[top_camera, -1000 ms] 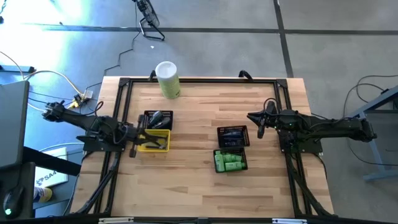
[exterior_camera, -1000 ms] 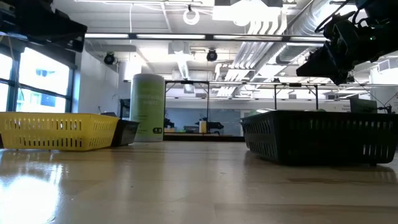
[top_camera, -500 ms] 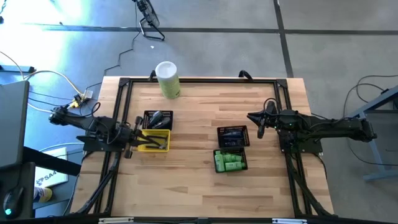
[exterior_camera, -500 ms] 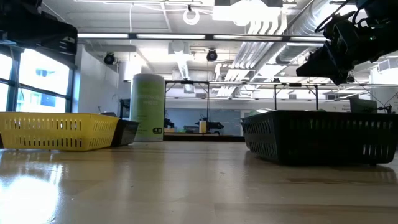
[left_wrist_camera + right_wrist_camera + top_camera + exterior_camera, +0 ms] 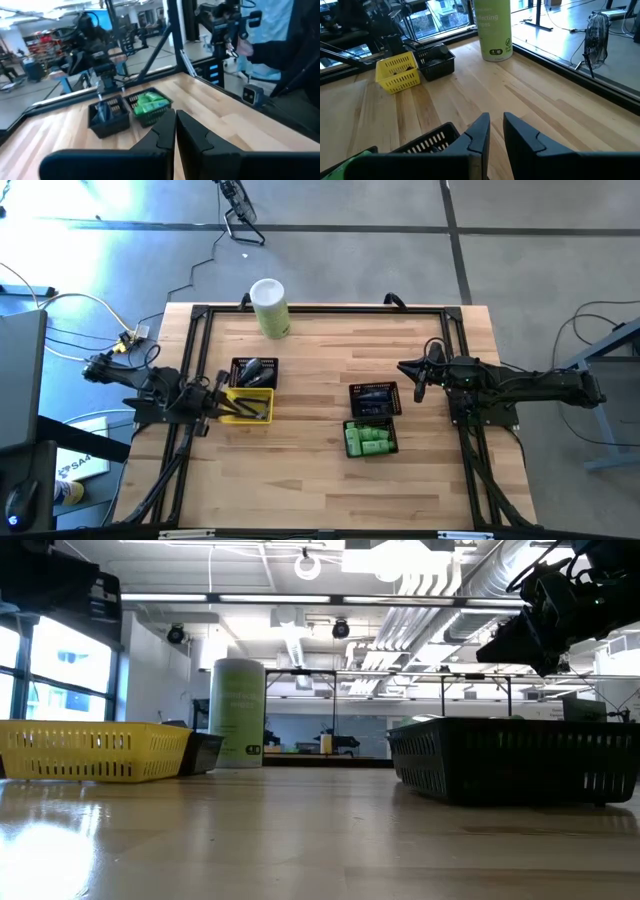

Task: Pick & Place Travel size toiletries
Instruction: Return to Home Position

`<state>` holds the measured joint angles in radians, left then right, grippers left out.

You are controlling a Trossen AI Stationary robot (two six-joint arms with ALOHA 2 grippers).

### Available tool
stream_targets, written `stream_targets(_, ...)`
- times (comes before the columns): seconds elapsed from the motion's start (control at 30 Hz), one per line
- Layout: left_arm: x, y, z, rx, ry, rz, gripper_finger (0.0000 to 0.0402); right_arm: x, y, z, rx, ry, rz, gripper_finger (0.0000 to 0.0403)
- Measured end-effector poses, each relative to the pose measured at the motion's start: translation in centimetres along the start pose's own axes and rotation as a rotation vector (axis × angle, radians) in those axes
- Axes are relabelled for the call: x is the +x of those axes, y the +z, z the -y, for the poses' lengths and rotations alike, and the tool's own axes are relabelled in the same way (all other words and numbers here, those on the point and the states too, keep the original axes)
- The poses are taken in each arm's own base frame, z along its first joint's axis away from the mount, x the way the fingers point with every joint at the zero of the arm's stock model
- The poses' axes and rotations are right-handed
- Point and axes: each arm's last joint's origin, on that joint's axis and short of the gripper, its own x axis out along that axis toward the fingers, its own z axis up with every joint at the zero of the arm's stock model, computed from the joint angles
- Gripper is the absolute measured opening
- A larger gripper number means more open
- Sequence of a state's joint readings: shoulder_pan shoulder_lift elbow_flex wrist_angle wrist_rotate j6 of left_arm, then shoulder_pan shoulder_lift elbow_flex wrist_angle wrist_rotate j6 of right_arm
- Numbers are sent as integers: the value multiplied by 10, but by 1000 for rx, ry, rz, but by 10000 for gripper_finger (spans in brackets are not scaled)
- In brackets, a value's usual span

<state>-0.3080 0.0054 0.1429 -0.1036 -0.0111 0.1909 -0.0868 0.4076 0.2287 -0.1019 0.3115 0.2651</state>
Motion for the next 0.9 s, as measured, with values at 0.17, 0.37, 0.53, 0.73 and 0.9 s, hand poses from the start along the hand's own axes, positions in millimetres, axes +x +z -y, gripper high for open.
stream_targets(0.17,7,-22,5,2,-17,25,10,0,0,0,0,-1,0,46)
stream_targets(0.37,9,-28,6,-24,-18,17,10,0,0,0,0,0,0,46)
stream_targets(0.53,9,-32,7,-11,-24,-17,10,0,0,0,-1,-2,-4,46)
stream_targets(0.73,9,-32,7,10,-24,-21,10,-2,2,0,82,19,22,46)
stream_targets(0.9,9,-33,7,13,-24,-21,10,-8,5,0,80,46,55,46)
